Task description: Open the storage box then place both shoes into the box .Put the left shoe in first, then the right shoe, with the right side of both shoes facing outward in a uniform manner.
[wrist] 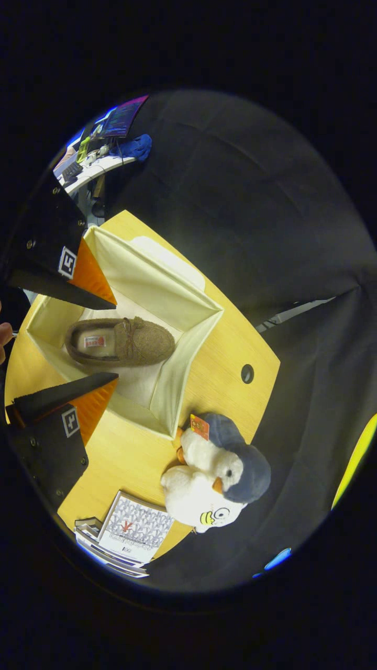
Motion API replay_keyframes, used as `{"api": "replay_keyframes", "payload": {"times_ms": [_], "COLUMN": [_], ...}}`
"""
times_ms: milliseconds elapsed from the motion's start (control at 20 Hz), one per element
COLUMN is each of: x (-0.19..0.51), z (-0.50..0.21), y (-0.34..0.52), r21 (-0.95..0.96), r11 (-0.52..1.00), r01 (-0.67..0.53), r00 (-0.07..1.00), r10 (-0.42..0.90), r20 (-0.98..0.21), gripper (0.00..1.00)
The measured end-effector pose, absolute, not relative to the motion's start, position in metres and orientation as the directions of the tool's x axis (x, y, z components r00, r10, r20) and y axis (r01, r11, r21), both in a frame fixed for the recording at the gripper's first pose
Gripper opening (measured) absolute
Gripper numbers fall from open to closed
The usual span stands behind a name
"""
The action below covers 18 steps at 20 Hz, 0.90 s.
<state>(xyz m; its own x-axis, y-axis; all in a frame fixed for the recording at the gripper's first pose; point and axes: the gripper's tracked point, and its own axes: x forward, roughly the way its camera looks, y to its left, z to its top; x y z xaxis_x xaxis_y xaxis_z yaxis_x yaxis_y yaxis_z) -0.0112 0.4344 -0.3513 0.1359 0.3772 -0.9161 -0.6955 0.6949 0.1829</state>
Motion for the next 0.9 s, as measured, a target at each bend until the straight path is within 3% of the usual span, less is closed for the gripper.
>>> {"api": "replay_keyframes", "payload": {"times_ms": [400, 900], "x": [0.002, -0.007], "z": [-0.299, -0.314], "y": [0.329, 0.172], "r21": [0.191, 0.195], "r11": [0.765, 0.855], "r01": [-0.615, -0.48], "r00": [0.21, 0.263], "r10": [0.392, 0.352], "r20": [-0.895, -0.898], "gripper": [0.74, 0.74]}}
